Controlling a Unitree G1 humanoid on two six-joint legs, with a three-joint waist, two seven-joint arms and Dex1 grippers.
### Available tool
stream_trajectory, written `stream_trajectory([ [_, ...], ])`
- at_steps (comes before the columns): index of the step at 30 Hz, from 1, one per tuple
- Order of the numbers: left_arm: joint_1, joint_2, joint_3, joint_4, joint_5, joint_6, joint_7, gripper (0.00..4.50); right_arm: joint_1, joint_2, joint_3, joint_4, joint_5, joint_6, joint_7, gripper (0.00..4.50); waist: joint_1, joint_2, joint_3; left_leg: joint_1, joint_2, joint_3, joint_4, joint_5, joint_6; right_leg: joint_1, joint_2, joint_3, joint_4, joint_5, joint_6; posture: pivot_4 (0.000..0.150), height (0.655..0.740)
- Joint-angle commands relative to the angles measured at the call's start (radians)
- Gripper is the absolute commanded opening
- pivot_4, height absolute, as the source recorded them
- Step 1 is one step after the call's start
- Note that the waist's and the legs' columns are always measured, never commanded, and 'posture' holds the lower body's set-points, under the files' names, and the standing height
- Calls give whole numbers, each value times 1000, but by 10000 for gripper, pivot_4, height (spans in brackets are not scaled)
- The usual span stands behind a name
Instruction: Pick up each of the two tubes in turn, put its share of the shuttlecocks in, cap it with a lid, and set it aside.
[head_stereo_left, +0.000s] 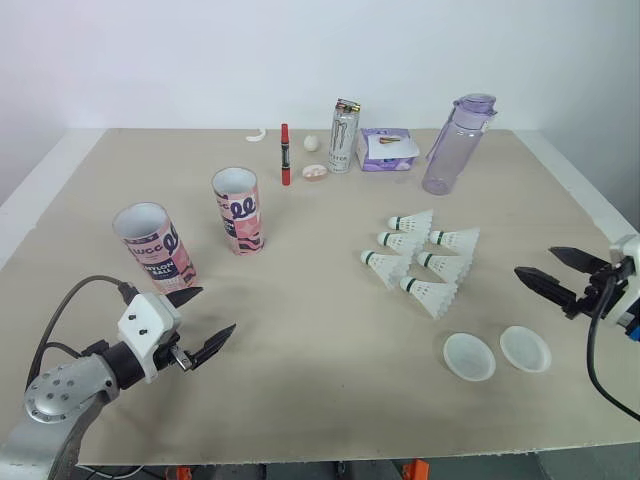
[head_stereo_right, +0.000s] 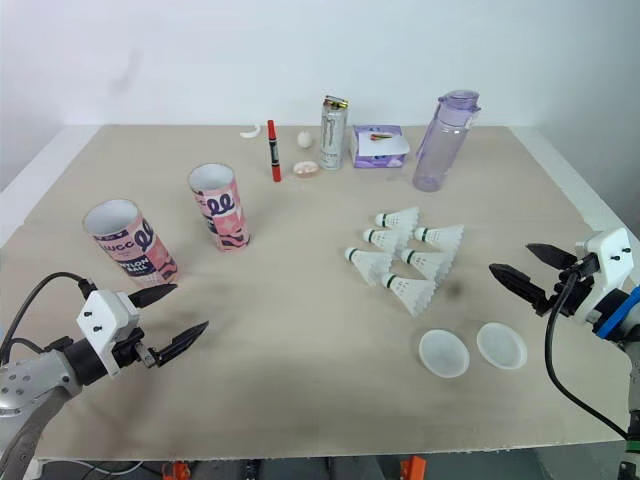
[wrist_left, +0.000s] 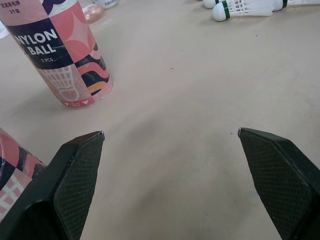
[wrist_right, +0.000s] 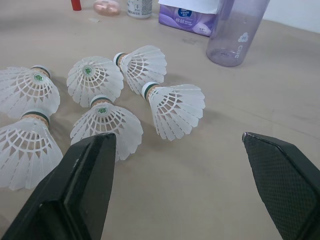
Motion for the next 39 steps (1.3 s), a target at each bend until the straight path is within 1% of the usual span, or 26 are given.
stream_trajectory([
  [1,-4,-3,14,-25,-16,-18,-15,45000,-15,-28,-6,-9,3,-12,3,43628,0,0,0,0,0,0,0,0,0,0,0,0,0,0,0,1500,7400],
  [10,-17,7,26,-12,-40,-39,-66,45000,-28,-33,-4,8,-1,-16,10,43628,0,0,0,0,0,0,0,0,0,0,0,0,0,0,0,1500,7400],
  [19,-24,12,29,-4,-37,-41,-84,45000,-28,-31,-4,9,-4,-17,15,43628,0,0,0,0,0,0,0,0,0,0,0,0,0,0,0,1500,7400],
  [22,-36,5,38,7,-34,-36,-69,45000,-37,-24,5,-4,-4,-18,16,43628,0,0,0,0,0,0,0,0,0,0,0,0,0,0,0,1500,7400],
  [25,-36,-10,53,13,-24,-38,-40,45000,-64,-11,35,-77,18,16,15,43628,-2,1,1,0,0,0,0,0,0,0,0,0,0,0,0,1500,7400],
  [29,-12,-65,82,3,-29,-44,25,45000,-137,28,129,-250,81,112,1,43628,-7,3,2,1,0,2,0,0,0,0,0,1,0,1,0,1500,7400],
  [33,27,-133,97,-17,-21,-55,90,45000,-222,106,256,-427,133,191,-31,43628,-8,3,2,1,1,1,0,0,0,0,1,1,0,1,0,1500,7400],
  [36,54,-186,102,-27,-4,-67,146,45000,-261,166,341,-502,147,212,-37,43628,-1,2,3,0,1,1,0,0,0,0,1,1,0,1,1,1500,7400],
  [39,79,-247,127,-36,-11,-74,208,45000,-295,250,449,-538,150,213,-32,43628,2,1,3,-1,0,0,0,0,0,-1,0,0,0,0,2,1500,7400],
])
